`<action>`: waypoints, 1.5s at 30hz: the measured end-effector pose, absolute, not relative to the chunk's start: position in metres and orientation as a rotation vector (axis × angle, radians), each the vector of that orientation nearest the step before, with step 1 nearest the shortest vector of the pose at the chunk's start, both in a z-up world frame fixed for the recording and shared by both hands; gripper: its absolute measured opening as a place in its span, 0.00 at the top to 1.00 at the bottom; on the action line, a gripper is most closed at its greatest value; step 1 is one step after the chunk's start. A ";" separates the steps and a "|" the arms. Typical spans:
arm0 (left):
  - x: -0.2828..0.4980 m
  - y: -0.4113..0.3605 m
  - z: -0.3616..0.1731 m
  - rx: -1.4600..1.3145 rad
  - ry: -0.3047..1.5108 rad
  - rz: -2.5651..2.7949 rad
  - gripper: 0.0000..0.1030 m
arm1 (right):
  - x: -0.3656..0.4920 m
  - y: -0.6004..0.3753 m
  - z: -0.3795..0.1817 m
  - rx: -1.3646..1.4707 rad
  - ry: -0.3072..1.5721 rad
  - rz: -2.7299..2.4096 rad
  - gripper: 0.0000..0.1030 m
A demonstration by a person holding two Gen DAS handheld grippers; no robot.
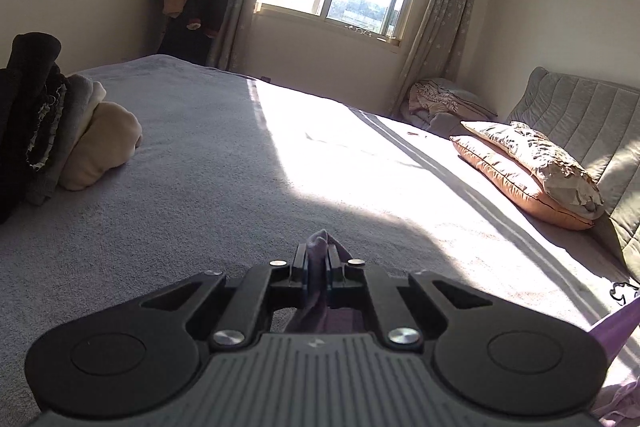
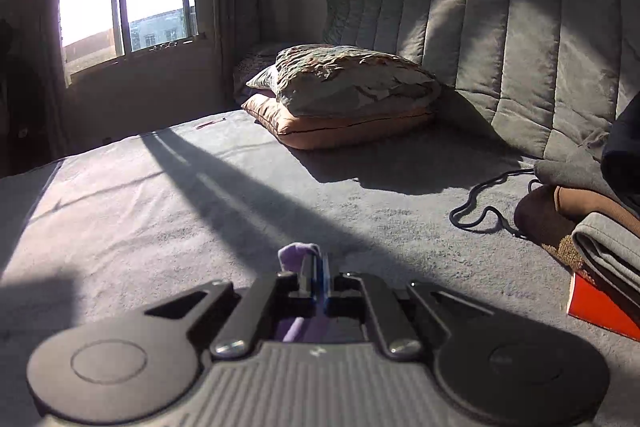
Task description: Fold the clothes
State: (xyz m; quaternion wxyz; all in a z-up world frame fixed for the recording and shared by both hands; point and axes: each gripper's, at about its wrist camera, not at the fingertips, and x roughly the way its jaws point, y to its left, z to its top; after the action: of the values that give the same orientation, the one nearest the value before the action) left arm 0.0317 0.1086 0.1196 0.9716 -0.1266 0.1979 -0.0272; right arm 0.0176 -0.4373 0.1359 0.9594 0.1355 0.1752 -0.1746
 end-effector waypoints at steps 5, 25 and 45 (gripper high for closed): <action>0.035 0.090 0.120 -0.266 0.381 -0.078 0.96 | -0.020 -0.477 0.147 0.397 0.231 -0.503 0.97; 0.137 0.080 0.091 -0.148 0.460 0.024 0.96 | 0.061 -0.478 0.098 0.333 0.335 -0.551 0.97; 0.105 0.070 0.106 -0.024 0.605 0.075 0.66 | 0.063 -0.482 0.093 0.359 0.436 -0.513 0.90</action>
State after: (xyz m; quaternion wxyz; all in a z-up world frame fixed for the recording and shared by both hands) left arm 0.1054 0.0703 0.1062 0.9539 -0.0117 0.2977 0.0370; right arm 0.0635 -0.4819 0.0932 0.9281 0.1750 0.2127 -0.2504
